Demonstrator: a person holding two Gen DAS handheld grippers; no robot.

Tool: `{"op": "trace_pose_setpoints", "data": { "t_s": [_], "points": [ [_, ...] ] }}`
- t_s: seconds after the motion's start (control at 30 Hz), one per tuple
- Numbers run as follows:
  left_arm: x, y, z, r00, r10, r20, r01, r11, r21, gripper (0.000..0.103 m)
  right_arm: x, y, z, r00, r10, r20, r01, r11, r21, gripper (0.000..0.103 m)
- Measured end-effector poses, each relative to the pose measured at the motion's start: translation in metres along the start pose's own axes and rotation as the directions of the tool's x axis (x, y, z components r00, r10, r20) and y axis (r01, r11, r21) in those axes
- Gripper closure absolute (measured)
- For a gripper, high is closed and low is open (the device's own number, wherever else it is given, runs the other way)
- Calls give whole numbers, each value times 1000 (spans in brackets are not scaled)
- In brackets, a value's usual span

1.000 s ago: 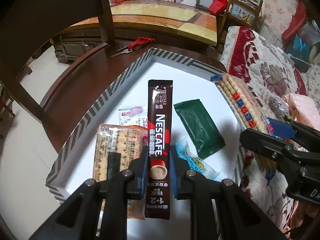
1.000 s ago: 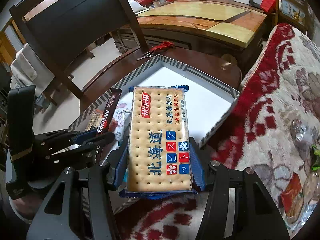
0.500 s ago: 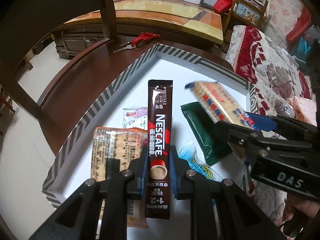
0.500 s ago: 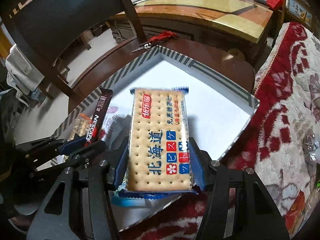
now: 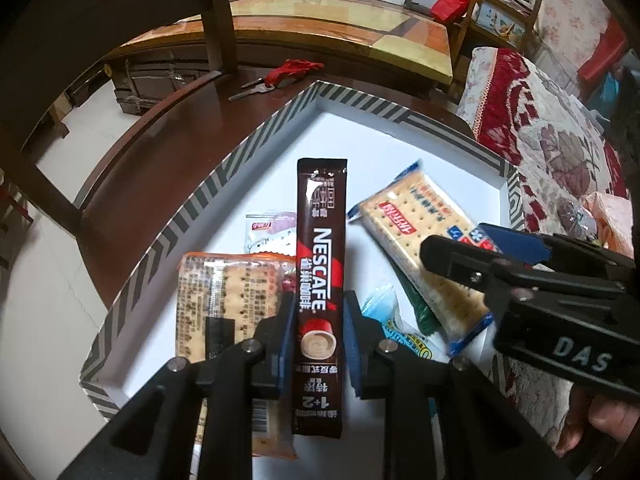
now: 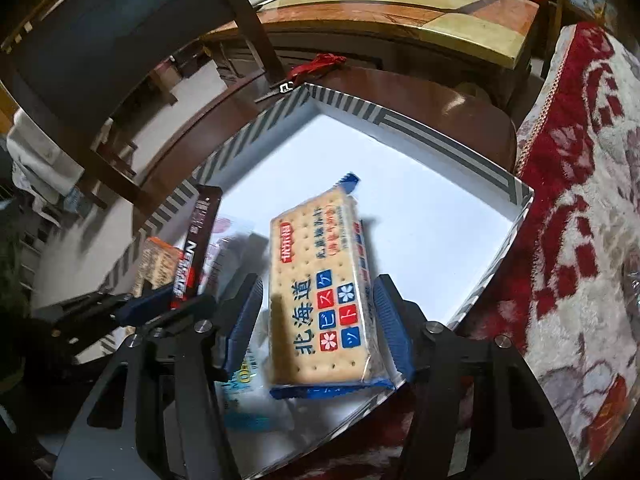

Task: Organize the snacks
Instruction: 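Carry the Nescafe stick and cracker pack to the tray and release both, then move both open grippers from the tray back over the blanket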

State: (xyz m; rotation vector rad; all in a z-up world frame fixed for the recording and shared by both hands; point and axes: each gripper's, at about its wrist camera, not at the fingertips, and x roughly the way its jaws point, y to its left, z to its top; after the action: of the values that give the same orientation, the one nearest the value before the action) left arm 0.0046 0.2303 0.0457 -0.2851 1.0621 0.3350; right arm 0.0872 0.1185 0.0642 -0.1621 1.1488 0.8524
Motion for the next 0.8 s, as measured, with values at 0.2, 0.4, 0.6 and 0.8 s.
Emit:
{"op": "trace_pose_setpoints", "data": {
  "t_s": [0.2, 0.4, 0.6, 0.8],
  "points": [
    [-7, 0, -2, 1000, 10, 3, -10, 1000, -7, 63, -18, 3, -6, 1000, 5, 29, -5, 1000, 1, 45],
    [-27, -5, -4, 998, 14, 61, -14, 1000, -4, 34, -42, -6, -22, 998, 0, 66, -2, 999, 38, 45],
    [-40, -23, -8, 997, 4, 79, -6, 1000, 31, 31, -72, -22, -47, 993, -15, 114, 6, 997, 78, 45],
    [-52, -56, -18, 996, -37, 87, 28, 995, 97, 29, -109, -47, -72, 987, -51, 152, 31, 991, 127, 45]
  ]
}}
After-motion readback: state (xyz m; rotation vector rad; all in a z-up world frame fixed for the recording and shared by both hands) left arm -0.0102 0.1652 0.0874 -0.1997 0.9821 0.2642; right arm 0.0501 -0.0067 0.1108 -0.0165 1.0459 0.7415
